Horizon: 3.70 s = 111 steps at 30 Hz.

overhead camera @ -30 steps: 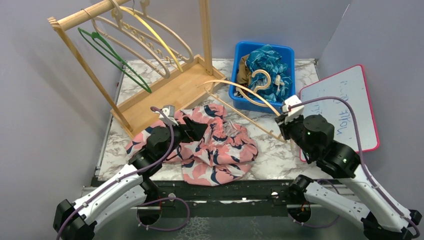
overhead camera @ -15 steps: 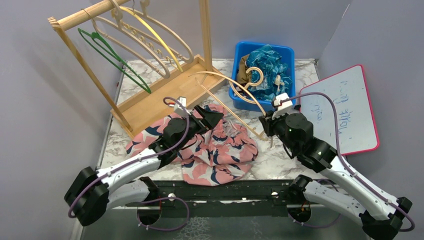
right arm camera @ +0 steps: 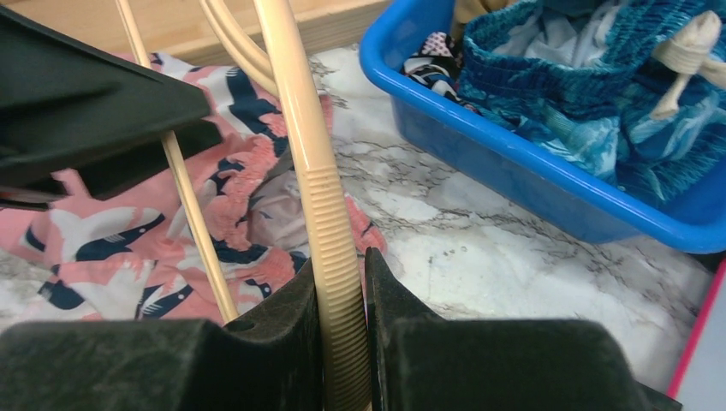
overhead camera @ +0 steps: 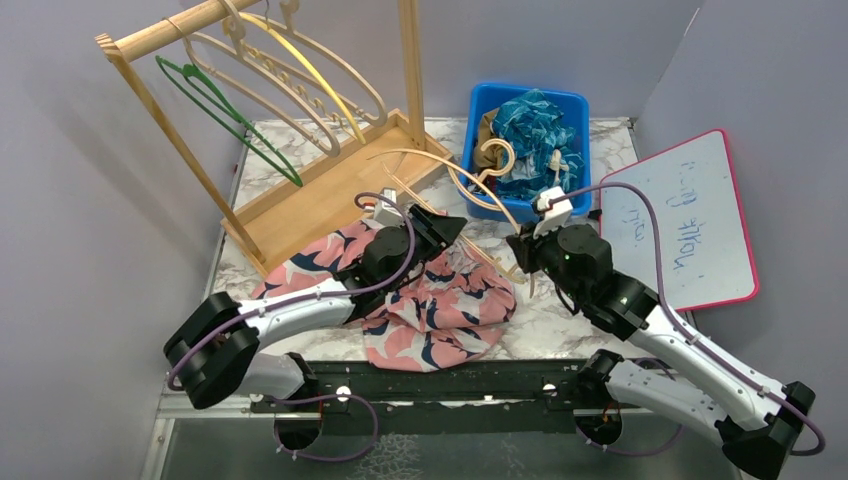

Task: Remove the shorts from the hanger
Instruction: Place the hanger on the clothes rod.

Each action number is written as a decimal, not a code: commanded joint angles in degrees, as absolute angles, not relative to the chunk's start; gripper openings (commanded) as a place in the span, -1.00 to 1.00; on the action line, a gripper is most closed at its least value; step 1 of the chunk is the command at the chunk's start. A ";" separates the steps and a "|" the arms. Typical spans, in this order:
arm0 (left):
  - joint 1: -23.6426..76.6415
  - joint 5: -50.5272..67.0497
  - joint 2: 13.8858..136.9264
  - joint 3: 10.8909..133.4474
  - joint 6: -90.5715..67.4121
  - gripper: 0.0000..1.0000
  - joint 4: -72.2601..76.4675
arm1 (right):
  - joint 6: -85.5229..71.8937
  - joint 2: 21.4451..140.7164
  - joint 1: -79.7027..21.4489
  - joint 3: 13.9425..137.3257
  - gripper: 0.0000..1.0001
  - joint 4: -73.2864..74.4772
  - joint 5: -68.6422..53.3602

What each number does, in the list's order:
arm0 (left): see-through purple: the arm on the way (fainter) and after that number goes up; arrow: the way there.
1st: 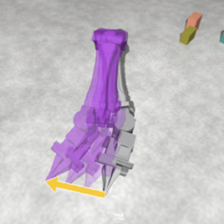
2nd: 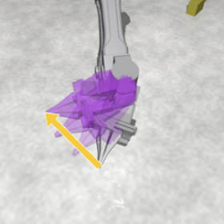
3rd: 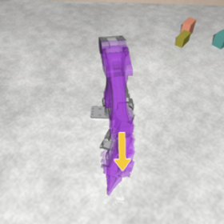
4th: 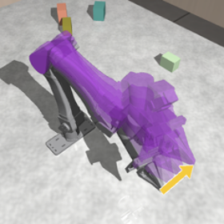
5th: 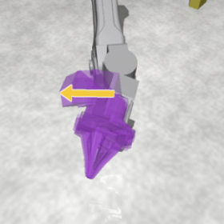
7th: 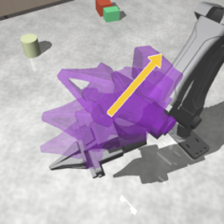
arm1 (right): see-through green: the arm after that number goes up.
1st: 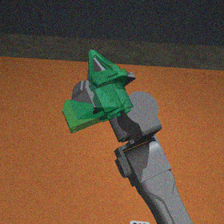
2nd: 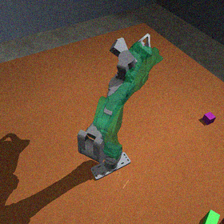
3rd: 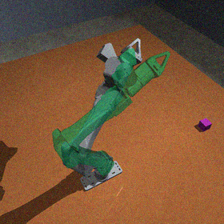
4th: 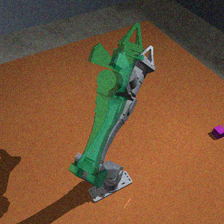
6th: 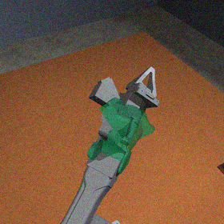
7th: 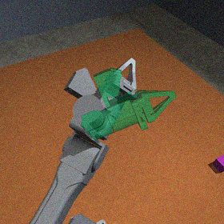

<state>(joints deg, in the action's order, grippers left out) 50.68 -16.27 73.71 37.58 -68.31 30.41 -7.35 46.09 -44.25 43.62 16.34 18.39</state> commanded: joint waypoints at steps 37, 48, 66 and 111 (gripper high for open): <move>45.50 -11.09 74.97 30.21 -78.52 -1.00 50.06 | -22.64 38.02 -43.54 35.15 0.85 17.87 0.95; 44.17 -9.32 74.48 26.65 -80.63 -1.00 55.37 | -21.16 42.24 -29.98 32.59 0.13 6.69 -32.81; 42.28 -4.68 82.68 24.28 -86.34 -0.76 67.69 | -23.68 33.41 -29.93 31.62 -0.96 4.69 -27.65; 42.35 -19.71 24.22 34.59 -24.24 0.98 -9.67 | -1.94 81.25 -30.72 87.44 -0.96 14.12 -18.68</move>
